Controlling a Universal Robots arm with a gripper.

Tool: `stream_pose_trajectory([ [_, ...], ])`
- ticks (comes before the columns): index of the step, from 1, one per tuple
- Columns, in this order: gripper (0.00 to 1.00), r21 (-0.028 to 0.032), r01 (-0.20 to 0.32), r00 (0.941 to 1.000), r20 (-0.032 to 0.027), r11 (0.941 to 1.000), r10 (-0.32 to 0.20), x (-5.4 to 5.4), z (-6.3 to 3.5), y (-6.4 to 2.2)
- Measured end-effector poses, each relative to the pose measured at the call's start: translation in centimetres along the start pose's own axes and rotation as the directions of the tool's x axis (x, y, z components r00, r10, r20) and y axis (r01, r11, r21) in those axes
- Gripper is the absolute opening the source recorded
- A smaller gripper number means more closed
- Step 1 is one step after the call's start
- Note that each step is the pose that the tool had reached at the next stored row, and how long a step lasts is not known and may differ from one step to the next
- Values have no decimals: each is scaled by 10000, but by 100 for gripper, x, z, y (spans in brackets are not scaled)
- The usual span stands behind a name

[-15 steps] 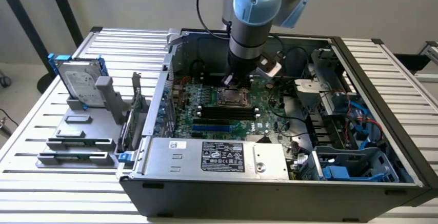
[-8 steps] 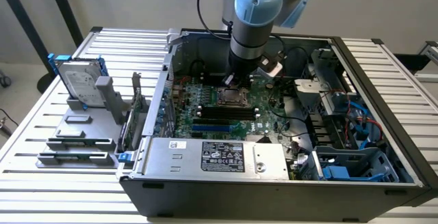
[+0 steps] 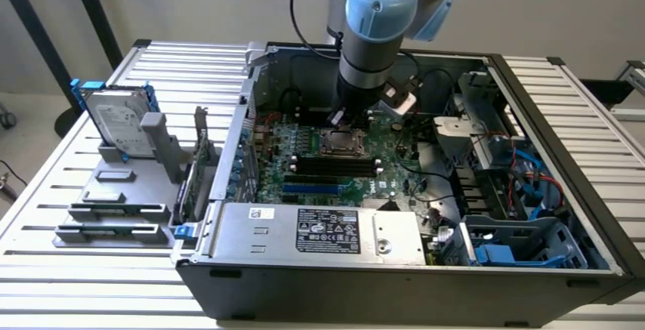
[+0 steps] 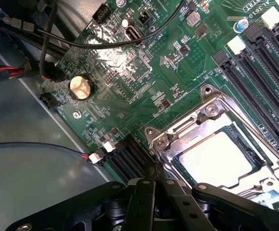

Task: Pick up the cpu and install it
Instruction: 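Install the first cpu locking lever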

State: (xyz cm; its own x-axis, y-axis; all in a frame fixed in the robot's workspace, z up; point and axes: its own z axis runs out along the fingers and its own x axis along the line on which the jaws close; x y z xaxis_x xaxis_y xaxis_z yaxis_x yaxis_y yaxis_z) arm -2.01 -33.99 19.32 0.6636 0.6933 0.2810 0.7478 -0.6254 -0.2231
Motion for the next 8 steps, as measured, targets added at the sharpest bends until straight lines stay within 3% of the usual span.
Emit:
stream_pose_trajectory([
  [8,11,5,-1,10000,-5,10000,1,-21,10,18],
])
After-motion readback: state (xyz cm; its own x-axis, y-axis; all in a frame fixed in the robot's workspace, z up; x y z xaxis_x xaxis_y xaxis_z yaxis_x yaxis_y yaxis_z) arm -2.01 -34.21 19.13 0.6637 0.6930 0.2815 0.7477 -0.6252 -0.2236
